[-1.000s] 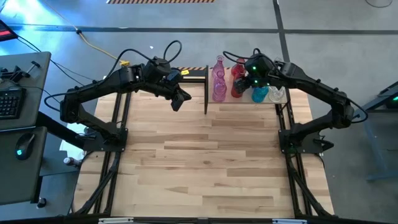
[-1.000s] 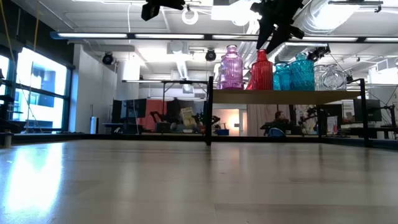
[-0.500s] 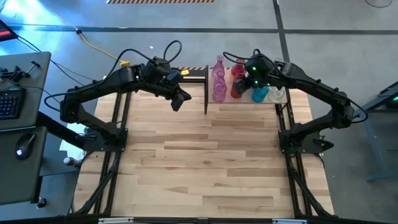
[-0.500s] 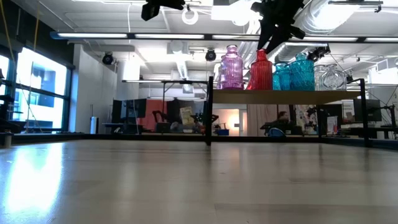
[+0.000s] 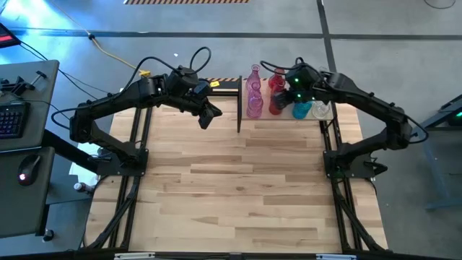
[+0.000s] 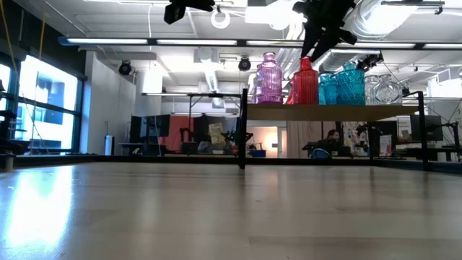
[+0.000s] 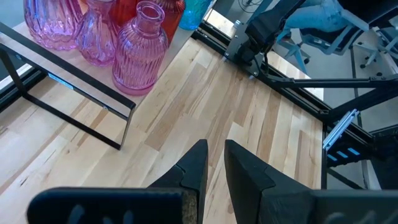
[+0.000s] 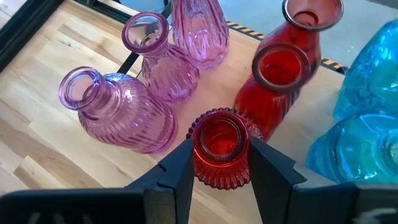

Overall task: Sort vases onto shelf
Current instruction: Adjust the vases on the shelf

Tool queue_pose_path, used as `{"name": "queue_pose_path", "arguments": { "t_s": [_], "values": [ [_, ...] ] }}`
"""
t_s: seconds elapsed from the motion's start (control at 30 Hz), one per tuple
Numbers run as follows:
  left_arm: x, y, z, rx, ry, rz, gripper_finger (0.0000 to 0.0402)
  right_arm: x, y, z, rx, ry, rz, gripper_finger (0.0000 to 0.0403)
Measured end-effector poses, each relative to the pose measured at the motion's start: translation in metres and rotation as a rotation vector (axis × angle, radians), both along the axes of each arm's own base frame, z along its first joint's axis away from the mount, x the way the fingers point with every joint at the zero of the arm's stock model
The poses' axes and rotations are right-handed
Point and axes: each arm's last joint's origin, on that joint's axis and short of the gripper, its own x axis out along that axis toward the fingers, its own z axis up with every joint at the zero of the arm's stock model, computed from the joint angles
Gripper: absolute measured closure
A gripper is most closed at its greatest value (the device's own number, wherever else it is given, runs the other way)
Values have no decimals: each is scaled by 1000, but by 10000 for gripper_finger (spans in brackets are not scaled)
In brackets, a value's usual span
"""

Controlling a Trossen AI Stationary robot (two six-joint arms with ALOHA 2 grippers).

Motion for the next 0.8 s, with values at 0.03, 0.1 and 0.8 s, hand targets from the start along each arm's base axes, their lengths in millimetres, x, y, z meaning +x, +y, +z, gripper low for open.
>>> {"name": "queue_pose_path", "arguments": {
  "t_s": [0.03, 0.1, 0.8],
  "values": [
    [0, 0, 0, 0, 0, 0, 357, -1, 1, 1, 7, -3, -9, 286],
    [0, 0, 0, 0, 0, 0, 357, -4, 2, 2, 11, -1, -13, 286],
    [2, 1, 4, 14, -43, 0, 357, -3, 5, 2, 16, -12, 0, 286]
  ]
}}
